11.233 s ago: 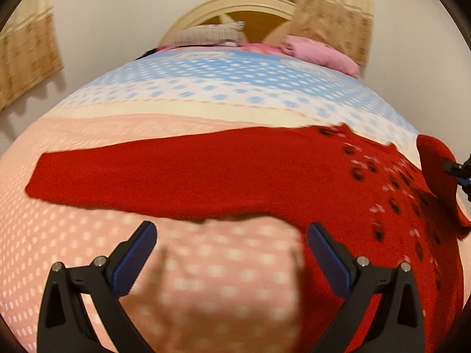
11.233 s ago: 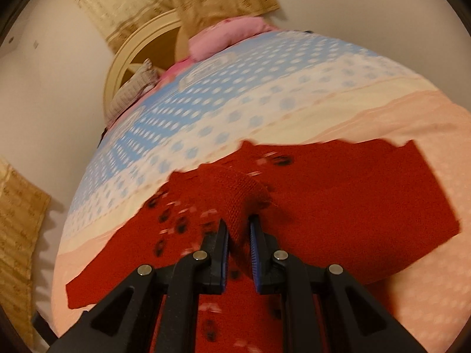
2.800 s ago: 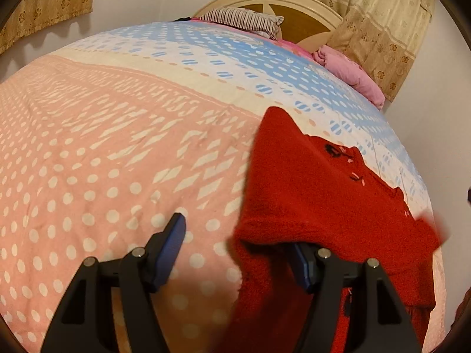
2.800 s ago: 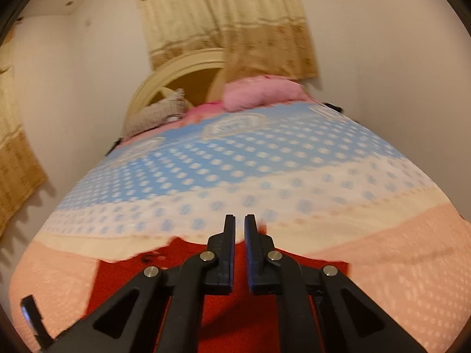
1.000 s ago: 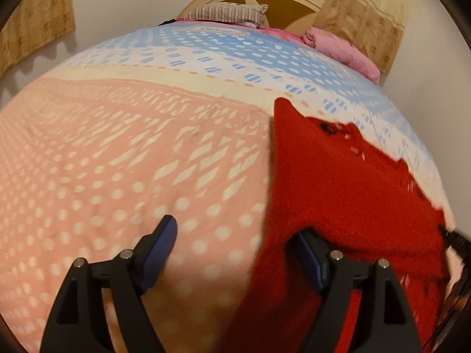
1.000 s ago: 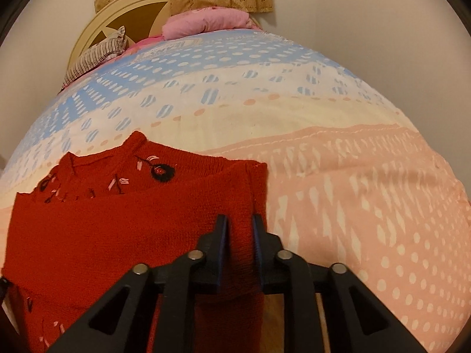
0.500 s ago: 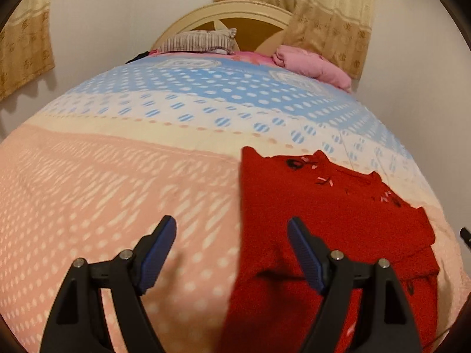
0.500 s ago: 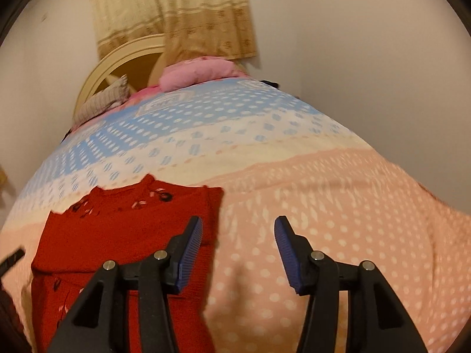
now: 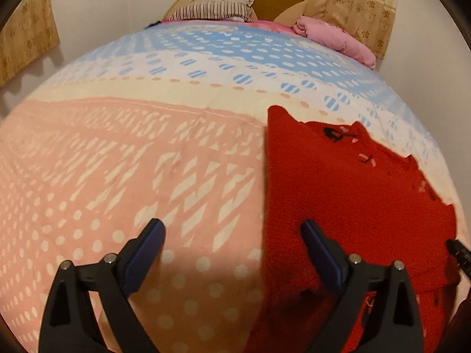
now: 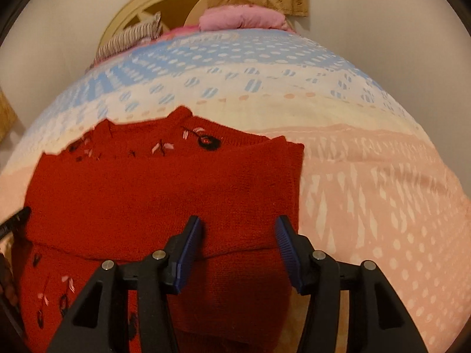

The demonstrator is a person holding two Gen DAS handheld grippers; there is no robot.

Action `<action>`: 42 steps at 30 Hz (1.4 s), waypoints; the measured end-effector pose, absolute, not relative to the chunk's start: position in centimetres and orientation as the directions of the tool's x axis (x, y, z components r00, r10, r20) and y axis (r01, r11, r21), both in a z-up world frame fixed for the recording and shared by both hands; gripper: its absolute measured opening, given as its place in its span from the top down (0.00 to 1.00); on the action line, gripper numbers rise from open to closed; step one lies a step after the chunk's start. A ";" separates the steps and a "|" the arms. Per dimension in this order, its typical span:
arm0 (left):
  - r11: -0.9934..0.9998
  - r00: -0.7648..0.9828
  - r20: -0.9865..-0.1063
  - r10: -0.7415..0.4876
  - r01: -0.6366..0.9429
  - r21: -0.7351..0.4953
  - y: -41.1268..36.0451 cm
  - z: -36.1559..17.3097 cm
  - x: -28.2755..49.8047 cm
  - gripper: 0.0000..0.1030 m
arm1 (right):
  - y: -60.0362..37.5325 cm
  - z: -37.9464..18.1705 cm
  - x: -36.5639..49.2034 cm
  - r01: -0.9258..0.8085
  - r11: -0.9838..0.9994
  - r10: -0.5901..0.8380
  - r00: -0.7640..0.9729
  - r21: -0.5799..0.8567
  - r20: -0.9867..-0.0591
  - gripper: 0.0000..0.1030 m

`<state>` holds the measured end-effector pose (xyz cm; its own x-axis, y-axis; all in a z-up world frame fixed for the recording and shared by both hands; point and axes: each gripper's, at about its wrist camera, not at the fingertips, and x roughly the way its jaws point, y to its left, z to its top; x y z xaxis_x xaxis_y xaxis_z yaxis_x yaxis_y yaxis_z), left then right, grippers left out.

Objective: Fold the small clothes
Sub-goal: 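Release the cardigan and pull both tools back from it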

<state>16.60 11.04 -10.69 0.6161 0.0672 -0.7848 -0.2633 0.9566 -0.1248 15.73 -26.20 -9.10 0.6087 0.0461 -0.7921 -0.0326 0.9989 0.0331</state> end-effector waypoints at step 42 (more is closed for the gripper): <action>0.855 0.505 -0.696 -0.511 0.386 -0.347 9.7 -11.0 -12.2 0.19 | -30.7 -12.7 -17.7 -0.071 0.931 0.349 0.457 0.358 -0.818 0.38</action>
